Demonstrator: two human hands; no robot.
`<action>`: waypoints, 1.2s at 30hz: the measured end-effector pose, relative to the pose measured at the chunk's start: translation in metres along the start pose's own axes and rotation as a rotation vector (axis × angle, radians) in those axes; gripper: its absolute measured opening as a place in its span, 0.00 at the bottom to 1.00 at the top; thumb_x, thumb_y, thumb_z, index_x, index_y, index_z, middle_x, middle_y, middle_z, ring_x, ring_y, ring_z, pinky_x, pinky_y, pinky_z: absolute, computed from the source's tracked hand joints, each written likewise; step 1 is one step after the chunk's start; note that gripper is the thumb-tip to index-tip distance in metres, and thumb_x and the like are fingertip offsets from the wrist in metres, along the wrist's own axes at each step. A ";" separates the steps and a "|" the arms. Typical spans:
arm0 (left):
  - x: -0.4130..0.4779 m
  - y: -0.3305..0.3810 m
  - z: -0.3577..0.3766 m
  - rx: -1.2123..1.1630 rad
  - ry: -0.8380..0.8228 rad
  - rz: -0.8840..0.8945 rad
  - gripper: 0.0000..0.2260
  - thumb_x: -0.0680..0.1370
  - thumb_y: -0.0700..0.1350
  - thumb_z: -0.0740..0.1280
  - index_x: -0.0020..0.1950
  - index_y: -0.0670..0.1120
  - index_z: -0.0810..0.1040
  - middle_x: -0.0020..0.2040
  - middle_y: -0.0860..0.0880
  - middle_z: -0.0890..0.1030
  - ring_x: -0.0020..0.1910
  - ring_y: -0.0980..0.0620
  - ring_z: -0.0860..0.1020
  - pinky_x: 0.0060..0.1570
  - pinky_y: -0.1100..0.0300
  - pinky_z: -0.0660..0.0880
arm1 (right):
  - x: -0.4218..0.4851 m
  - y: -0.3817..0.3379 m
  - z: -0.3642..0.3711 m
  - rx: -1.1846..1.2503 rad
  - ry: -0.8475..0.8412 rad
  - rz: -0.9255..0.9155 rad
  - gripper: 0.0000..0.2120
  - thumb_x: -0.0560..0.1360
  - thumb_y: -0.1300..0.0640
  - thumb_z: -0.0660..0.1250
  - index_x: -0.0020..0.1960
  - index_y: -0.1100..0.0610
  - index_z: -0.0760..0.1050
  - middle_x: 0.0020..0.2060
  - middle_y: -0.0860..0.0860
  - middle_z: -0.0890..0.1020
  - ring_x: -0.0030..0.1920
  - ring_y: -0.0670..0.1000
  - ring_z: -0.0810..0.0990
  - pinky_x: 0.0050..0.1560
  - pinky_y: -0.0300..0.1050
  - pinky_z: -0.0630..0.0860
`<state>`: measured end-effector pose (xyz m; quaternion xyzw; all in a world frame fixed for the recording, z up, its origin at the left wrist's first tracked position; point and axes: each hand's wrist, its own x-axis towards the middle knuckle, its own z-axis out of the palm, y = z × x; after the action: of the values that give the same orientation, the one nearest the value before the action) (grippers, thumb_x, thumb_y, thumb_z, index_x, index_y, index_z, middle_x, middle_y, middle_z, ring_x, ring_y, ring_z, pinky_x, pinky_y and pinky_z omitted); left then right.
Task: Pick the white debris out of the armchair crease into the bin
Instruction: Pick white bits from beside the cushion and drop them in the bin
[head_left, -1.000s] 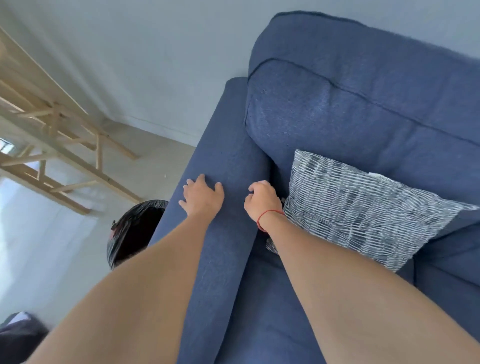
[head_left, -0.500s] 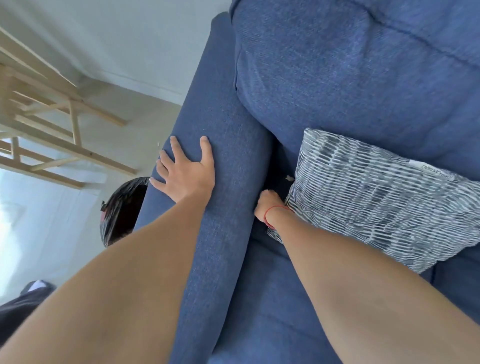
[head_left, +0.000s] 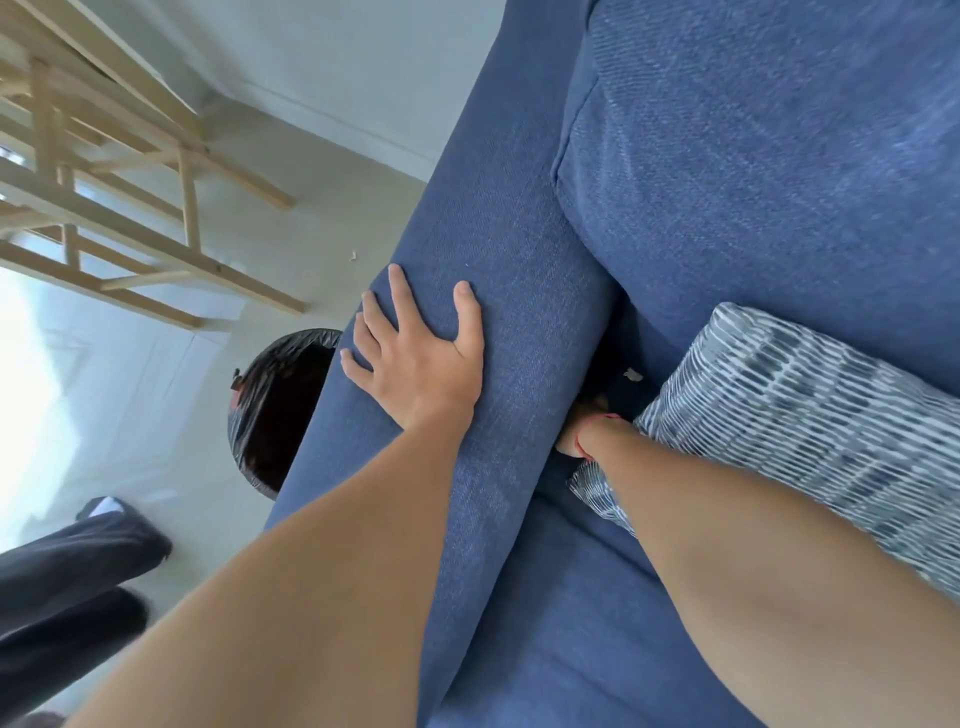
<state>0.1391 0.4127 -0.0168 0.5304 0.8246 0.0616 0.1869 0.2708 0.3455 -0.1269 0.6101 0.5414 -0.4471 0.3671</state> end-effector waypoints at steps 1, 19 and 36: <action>0.000 0.000 0.000 0.001 0.001 -0.003 0.34 0.74 0.70 0.48 0.78 0.59 0.54 0.78 0.50 0.59 0.77 0.48 0.57 0.75 0.43 0.47 | 0.001 0.001 -0.001 0.000 -0.022 0.001 0.28 0.78 0.58 0.57 0.77 0.57 0.58 0.77 0.55 0.60 0.76 0.59 0.60 0.73 0.55 0.60; 0.003 -0.002 0.003 0.038 0.024 -0.002 0.33 0.74 0.70 0.47 0.78 0.59 0.54 0.78 0.49 0.60 0.77 0.48 0.57 0.75 0.43 0.47 | -0.015 -0.003 0.005 0.780 0.530 0.278 0.13 0.78 0.65 0.59 0.60 0.65 0.75 0.59 0.63 0.80 0.61 0.64 0.79 0.58 0.53 0.77; -0.032 -0.061 -0.041 -0.027 -0.222 0.228 0.35 0.77 0.68 0.49 0.79 0.52 0.51 0.80 0.48 0.54 0.79 0.48 0.53 0.77 0.47 0.49 | -0.134 -0.022 -0.007 1.049 0.913 -0.002 0.07 0.77 0.64 0.64 0.51 0.62 0.80 0.53 0.58 0.82 0.54 0.58 0.81 0.52 0.43 0.76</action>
<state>0.0832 0.3617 0.0104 0.6214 0.7324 0.0345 0.2761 0.2484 0.3103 0.0029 0.8333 0.3547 -0.3487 -0.2412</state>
